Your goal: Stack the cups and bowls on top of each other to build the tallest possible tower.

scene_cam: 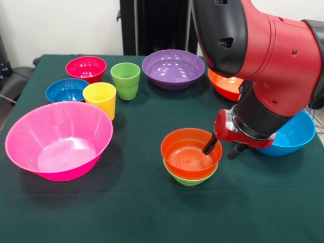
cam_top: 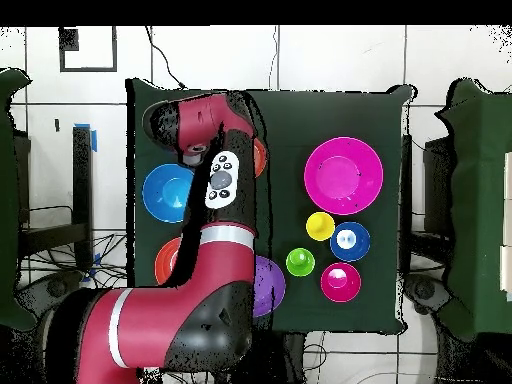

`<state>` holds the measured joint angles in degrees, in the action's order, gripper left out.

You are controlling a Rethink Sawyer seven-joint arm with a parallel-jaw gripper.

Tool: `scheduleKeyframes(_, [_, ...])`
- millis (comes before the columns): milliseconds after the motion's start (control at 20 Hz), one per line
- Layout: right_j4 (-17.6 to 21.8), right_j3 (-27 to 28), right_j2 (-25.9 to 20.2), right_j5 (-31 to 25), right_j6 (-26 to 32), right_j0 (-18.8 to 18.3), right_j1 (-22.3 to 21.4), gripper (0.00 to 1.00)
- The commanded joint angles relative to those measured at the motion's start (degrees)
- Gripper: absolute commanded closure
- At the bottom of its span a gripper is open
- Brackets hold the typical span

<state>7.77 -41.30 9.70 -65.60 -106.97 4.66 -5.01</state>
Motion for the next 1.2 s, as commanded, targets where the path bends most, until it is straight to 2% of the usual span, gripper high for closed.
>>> scheduleKeyframes(50, [4.93,0.94,-3.55,1.56,8.15,0.93,1.64,0.0])
scheduleKeyframes(350, [5.0,1.97,-3.54,1.03,8.82,0.87,1.95,0.0])
scheduleKeyframes(600, [5.41,1.17,-2.85,0.13,10.21,1.13,0.32,0.0])
scheduleKeyframes(900, [5.55,2.74,-2.5,-2.49,12.36,1.09,-0.46,0.0])
scheduleKeyframes(1200, [5.48,1.17,-2.37,-4.82,16.34,1.0,-4.08,0.0])
